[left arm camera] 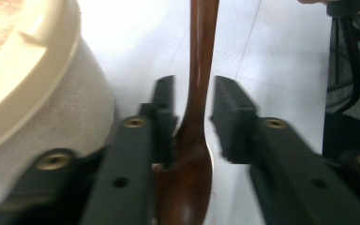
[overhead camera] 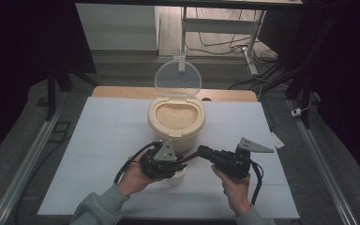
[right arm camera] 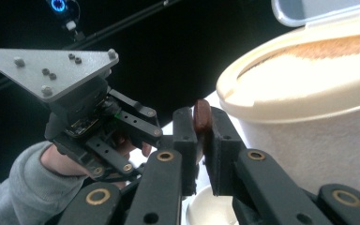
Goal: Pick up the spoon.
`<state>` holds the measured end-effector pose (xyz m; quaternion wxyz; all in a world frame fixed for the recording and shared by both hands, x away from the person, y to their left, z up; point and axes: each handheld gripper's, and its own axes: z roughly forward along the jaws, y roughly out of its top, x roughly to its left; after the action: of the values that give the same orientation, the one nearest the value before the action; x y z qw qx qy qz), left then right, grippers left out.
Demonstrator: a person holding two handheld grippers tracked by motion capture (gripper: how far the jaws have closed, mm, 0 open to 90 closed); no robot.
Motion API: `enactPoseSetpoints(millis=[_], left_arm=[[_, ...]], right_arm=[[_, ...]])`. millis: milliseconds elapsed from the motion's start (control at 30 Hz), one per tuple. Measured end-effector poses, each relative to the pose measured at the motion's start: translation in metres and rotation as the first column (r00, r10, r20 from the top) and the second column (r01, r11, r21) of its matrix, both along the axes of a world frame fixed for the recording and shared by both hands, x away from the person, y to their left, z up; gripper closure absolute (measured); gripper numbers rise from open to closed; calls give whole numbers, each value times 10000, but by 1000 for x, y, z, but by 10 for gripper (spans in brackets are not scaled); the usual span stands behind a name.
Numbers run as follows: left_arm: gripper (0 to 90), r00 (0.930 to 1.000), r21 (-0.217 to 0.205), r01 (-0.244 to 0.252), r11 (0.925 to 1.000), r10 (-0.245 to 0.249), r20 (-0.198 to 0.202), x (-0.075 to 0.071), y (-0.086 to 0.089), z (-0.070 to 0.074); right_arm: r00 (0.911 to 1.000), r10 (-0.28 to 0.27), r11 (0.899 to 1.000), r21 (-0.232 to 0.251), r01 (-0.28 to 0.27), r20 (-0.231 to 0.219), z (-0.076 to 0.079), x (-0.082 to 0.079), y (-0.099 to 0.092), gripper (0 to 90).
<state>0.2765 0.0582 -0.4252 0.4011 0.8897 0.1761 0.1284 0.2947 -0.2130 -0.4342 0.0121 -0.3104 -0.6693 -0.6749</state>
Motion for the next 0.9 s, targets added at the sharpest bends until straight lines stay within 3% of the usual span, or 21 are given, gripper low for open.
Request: enactPoseSetpoints(millis=[133, 167, 200, 233, 267, 333, 467, 500, 533, 600, 733, 833, 867, 900], left_arm=[[449, 9983, -574, -571, 9967, 575, 56, -5, 17, 0], [426, 9957, -887, -927, 9917, 931, -1, -7, 28, -2], [408, 9957, -887, -927, 9917, 931, -1, -7, 28, -2], [390, 9937, -1030, -1114, 9884, 1117, -33, -9, 35, -3], [377, 9892, -1308, -1462, 9806, 1459, -121, -11, 49, -5], [359, 9836, -1475, -1803, 9725, 1791, -213, -13, 64, -10], [343, 9680, -1411, -2504, 9578, 2449, -552, -14, 93, -24], [342, 9680, -1411, -2504, 9578, 2449, -552, -14, 93, -24], [340, 9588, -1397, -2825, 9490, 2748, -720, -14, 106, -31], [336, 9505, -1434, -3087, 9403, 2995, -827, -16, 116, -38], [326, 9363, -1415, -3485, 9265, 3372, -985, -20, 134, -50], [318, 9209, -1314, -3849, 9136, 3707, -1205, -22, 147, -62], [314, 9209, -1314, -3849, 9136, 3707, -1205, -22, 147, -62], [310, 9155, -1283, -3964, 9091, 3808, -1301, -23, 151, -65]], right_arm=[[9995, -282, 9993, 237, 279, 127, 4, 2, -10, 828], [9992, -362, 9990, 286, 357, 169, 5, 2, -12, 829], [9989, -419, 9985, 355, 411, 196, 6, 3, -15, 828], [9988, -457, 9980, 439, 448, 198, 7, 3, -17, 828], [9985, -506, 9976, 487, 496, 207, 8, 3, -20, 828], [9976, -637, 9968, 504, 622, 288, 10, 4, -24, 828], [9954, -869, 9952, 477, 849, 402, 12, 5, -30, 828], [9950, -902, 9950, 474, 881, 434, 12, 5, -31, 828], [9949, -914, 9948, 486, 893, 430, 13, 5, -32, 828], [9943, -945, 9946, 467, 922, 500, 14, 5, -34, 828], [9925, -1052, 9939, 401, 1029, 621, 15, 5, -38, 828], [9914, -1155, 9926, 435, 1130, 617, 15, 6, -42, 828], [9910, -1182, 9924, 424, 1157, 633, 15, 7, -43, 828], [9908, -1198, 9922, 430, 1173, 622, 15, 7, -45, 828]])
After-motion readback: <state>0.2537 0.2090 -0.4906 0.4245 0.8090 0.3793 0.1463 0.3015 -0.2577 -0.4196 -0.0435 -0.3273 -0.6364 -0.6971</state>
